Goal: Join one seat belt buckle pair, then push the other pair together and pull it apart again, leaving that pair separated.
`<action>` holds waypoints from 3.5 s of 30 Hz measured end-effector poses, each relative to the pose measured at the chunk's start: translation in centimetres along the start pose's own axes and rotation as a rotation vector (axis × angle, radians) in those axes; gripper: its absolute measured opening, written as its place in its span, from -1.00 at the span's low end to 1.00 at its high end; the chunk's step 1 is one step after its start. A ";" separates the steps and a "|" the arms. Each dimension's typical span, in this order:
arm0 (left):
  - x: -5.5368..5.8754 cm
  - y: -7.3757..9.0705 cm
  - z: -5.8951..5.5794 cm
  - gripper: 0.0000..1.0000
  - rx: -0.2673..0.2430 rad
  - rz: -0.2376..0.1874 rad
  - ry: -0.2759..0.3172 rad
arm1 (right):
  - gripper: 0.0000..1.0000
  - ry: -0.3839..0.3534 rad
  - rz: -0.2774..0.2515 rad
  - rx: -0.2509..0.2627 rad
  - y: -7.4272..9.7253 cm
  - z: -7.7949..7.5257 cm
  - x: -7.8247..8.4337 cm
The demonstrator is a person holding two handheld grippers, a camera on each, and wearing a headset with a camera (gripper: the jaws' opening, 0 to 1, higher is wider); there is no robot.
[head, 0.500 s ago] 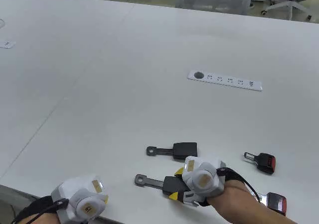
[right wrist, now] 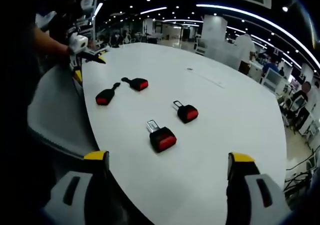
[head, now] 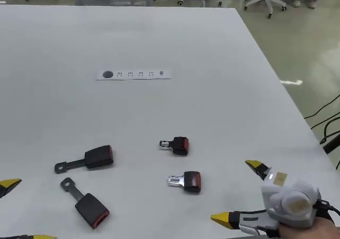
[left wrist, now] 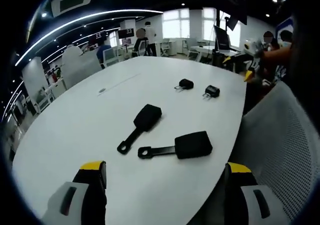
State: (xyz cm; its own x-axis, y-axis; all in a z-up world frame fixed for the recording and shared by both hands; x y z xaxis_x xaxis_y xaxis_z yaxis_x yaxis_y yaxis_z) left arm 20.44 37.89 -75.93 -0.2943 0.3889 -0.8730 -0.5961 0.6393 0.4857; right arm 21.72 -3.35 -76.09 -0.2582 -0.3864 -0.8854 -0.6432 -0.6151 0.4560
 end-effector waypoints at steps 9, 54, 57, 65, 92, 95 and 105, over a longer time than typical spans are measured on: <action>1.0 0.6 0.5 0.98 0.011 0.010 -0.014 | 1.00 0.008 0.019 0.022 -0.4 0.1 -0.8; 1.0 1.5 0.6 0.99 0.101 0.011 -0.183 | 1.00 0.041 0.000 -0.022 -2.1 2.8 -3.0; 1.2 1.5 0.6 0.99 0.100 0.017 -0.180 | 1.00 0.021 -0.012 -0.034 -2.3 2.9 -3.4; 1.1 1.1 0.5 1.00 0.123 0.028 -0.184 | 1.00 0.047 0.006 -0.044 -2.8 2.8 -3.4; 1.2 -3.5 -0.4 0.54 0.336 0.136 -0.376 | 0.41 0.154 0.094 -0.179 -4.7 2.9 -1.5; 0.9 -4.4 -0.6 0.48 0.365 0.150 -0.431 | 0.36 0.175 0.116 -0.206 -5.5 2.7 -1.0; 1.1 -7.8 -2.6 0.20 0.551 0.212 -0.624 | 0.18 0.244 0.195 -0.303 -8.2 2.0 -0.3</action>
State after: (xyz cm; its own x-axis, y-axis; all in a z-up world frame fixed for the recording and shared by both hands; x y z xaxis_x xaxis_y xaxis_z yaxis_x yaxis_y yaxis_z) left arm 22.77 31.64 -80.80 0.2023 0.7268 -0.6564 -0.0795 0.6802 0.7287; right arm 25.57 3.19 -79.71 -0.1527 -0.6441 -0.7496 -0.3491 -0.6744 0.6506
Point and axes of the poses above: the centre of the closed fingertips' face, and the gripper's own axes: y roughly backward along the fingers, z roughly to its left, x roughly out of its underside, the point moved 2 cm from there along y, roughly backward along the fingers, and after that the axes turned 13 degrees about -z, right-handed, at the moved point
